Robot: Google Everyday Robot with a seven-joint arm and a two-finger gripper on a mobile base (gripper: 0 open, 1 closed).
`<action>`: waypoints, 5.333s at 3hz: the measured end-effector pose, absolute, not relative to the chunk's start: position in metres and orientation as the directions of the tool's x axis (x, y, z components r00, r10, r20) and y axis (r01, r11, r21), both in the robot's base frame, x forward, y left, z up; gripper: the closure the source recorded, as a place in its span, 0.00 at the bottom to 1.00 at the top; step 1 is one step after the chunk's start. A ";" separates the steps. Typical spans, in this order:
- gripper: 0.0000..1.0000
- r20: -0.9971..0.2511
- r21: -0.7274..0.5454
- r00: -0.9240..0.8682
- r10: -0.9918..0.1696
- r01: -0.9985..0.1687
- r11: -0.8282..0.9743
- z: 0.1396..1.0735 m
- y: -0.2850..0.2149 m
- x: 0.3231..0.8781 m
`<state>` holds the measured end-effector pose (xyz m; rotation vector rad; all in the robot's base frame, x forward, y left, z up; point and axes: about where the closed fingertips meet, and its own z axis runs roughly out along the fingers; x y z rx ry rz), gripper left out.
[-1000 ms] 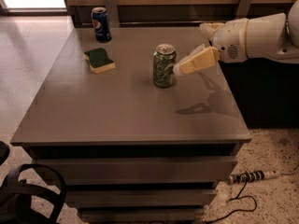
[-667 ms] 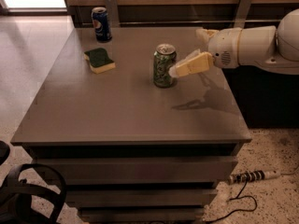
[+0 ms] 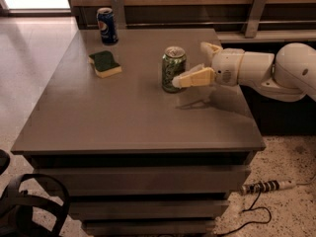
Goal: Knock green can over
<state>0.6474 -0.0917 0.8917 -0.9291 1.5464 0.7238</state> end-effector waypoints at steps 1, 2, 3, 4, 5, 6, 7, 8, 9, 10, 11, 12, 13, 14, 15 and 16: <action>0.00 -0.992 -0.035 -0.031 -0.123 -0.866 0.498 0.888 -0.085 0.650; 0.16 -0.998 -0.027 -0.005 -0.066 -0.875 0.483 0.887 -0.071 0.653; 0.39 -0.998 -0.029 -0.003 -0.065 -0.878 0.477 0.888 -0.067 0.652; 0.64 -0.998 -0.029 -0.002 -0.065 -0.881 0.473 0.888 -0.064 0.652; 0.85 -0.998 -0.029 -0.002 -0.065 -0.883 0.469 0.888 -0.061 0.652; 1.00 -0.998 -0.029 -0.001 -0.064 -0.885 0.465 0.889 -0.058 0.652; 1.00 -0.993 -0.049 -0.010 -0.122 -0.881 0.471 0.896 -0.065 0.649; 1.00 -0.973 -0.085 -0.032 -0.228 -0.872 0.482 0.909 -0.077 0.646; 1.00 -0.930 -0.113 -0.081 -0.358 -0.865 0.488 0.912 -0.087 0.645; 1.00 -0.853 -0.140 -0.147 -0.500 -0.859 0.492 0.902 -0.093 0.646; 1.00 -0.748 -0.172 -0.206 -0.630 -0.858 0.485 0.887 -0.098 0.648; 1.00 -0.639 -0.215 -0.245 -0.730 -0.854 0.474 0.879 -0.107 0.648; 1.00 -0.527 -0.257 -0.255 -0.811 -0.862 0.438 0.871 -0.105 0.648; 1.00 -0.420 -0.256 -0.230 -0.878 -0.898 0.358 0.849 -0.086 0.645; 1.00 -0.365 -0.213 -0.204 -0.908 -0.931 0.295 0.819 -0.065 0.640; 0.81 -0.365 -0.213 -0.204 -0.908 -0.931 0.295 0.826 -0.065 0.640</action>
Offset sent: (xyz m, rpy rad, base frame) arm 0.0082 0.0345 -0.0065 0.1836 -0.0772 0.0435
